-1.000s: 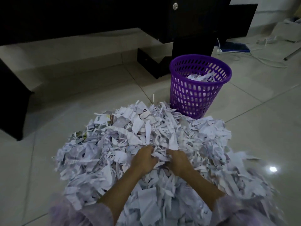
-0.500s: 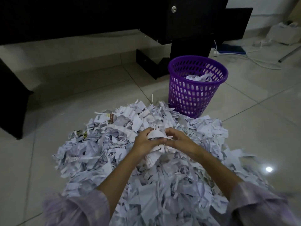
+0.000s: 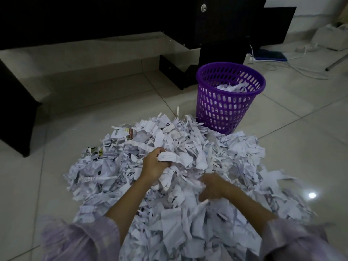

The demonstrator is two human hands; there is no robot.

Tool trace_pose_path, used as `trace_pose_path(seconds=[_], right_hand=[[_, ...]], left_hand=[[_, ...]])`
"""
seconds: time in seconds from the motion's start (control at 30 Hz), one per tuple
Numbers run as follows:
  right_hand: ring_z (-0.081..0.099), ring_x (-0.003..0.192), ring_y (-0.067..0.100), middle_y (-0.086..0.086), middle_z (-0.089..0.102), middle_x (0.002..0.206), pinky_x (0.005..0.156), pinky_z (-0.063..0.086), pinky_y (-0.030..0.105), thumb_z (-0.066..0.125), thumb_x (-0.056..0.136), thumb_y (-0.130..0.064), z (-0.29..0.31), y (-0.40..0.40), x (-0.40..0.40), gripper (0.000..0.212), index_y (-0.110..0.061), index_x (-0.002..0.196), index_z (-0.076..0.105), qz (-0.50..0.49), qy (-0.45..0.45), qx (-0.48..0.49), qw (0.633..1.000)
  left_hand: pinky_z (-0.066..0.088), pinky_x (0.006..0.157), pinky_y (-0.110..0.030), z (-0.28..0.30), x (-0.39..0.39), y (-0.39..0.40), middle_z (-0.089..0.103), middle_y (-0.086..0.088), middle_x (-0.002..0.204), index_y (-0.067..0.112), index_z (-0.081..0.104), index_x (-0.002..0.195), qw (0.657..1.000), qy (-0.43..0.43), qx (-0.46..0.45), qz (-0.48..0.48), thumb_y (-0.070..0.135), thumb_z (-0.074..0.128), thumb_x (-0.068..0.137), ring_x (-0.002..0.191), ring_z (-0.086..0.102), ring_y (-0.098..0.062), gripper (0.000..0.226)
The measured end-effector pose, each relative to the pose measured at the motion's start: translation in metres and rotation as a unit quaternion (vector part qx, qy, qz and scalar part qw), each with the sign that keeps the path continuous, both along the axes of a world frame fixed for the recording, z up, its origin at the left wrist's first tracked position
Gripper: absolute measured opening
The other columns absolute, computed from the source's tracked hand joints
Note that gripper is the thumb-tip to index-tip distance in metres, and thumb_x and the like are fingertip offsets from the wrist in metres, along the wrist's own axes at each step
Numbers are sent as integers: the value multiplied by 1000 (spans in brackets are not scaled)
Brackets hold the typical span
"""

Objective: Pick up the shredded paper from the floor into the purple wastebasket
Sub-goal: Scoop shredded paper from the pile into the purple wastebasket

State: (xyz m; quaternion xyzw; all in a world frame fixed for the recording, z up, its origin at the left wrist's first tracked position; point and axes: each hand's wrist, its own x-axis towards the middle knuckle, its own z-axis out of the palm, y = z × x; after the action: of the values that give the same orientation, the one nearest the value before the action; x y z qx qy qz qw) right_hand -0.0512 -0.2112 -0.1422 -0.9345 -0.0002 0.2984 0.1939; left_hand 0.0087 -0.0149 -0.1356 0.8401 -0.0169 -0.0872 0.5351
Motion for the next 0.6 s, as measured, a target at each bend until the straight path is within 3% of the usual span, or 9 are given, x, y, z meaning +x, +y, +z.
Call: trace_pose_path(seconds=[0.07,0.13,0.2,0.3,0.33,0.4,0.47,0.53,0.6], right_hand=[[62,90,18,-1,64,94,66,46,21,73,80,-18,8,-6,8,24,-14,103,68,-91,-40,115,988],[62,81,16,-7,65,85,60,44,20,74,79,-18,15,-7,16,15,-22,92,67,-182,-68,236,952],[65,87,21,-3,70,93,69,50,28,75,78,-18,17,-5,23,16,-24,92,69,-258,-85,317,909],[67,97,22,-1,73,99,89,50,37,75,76,-15,19,5,27,17,-24,90,71,-300,-103,387,866],[66,97,22,-2,72,98,91,50,37,75,77,-14,16,8,26,18,-25,90,70,-300,-108,394,862],[65,98,21,-1,71,103,91,50,37,75,78,-14,13,14,25,23,-24,98,69,-296,-119,386,866],[66,101,21,0,70,107,91,52,39,73,77,-9,12,20,24,34,-21,108,65,-269,-113,398,870],[66,98,21,-1,67,105,85,56,40,72,73,1,15,27,23,47,-26,109,59,-235,-75,421,873],[66,94,18,-3,63,104,73,58,37,67,72,14,21,32,21,60,-32,108,52,-202,-31,457,865]], left_hand=[[41,53,-4,-1,-2,-2,60,-8,96,3,60,104,1000,15,-6,-4,1,72,80,87,54,-19,28],[49,65,-11,1,-5,-4,63,-10,105,2,59,117,998,48,-29,0,1,68,83,92,57,-20,35],[51,79,-28,3,-8,-9,64,-12,114,5,58,121,993,94,-72,-1,3,64,87,98,59,-22,35],[45,74,-19,11,-13,-20,59,0,113,15,54,122,983,151,-105,-10,16,57,93,106,53,-17,29],[45,80,-21,13,-13,-24,56,3,120,17,51,124,975,183,-129,-7,27,56,94,113,51,-16,32],[40,105,-33,14,-11,-28,48,2,140,18,46,139,958,232,-168,-19,57,58,84,127,47,-18,67],[33,113,-42,12,-10,-31,41,5,148,26,41,143,952,244,-177,-49,78,64,61,133,43,-18,100],[38,110,-44,14,-12,-33,37,2,150,22,34,146,946,265,-181,-39,72,74,59,133,44,-22,107],[49,99,-46,13,-12,-34,52,-5,135,14,38,138,947,257,-190,21,44,82,68,120,56,-27,88]])
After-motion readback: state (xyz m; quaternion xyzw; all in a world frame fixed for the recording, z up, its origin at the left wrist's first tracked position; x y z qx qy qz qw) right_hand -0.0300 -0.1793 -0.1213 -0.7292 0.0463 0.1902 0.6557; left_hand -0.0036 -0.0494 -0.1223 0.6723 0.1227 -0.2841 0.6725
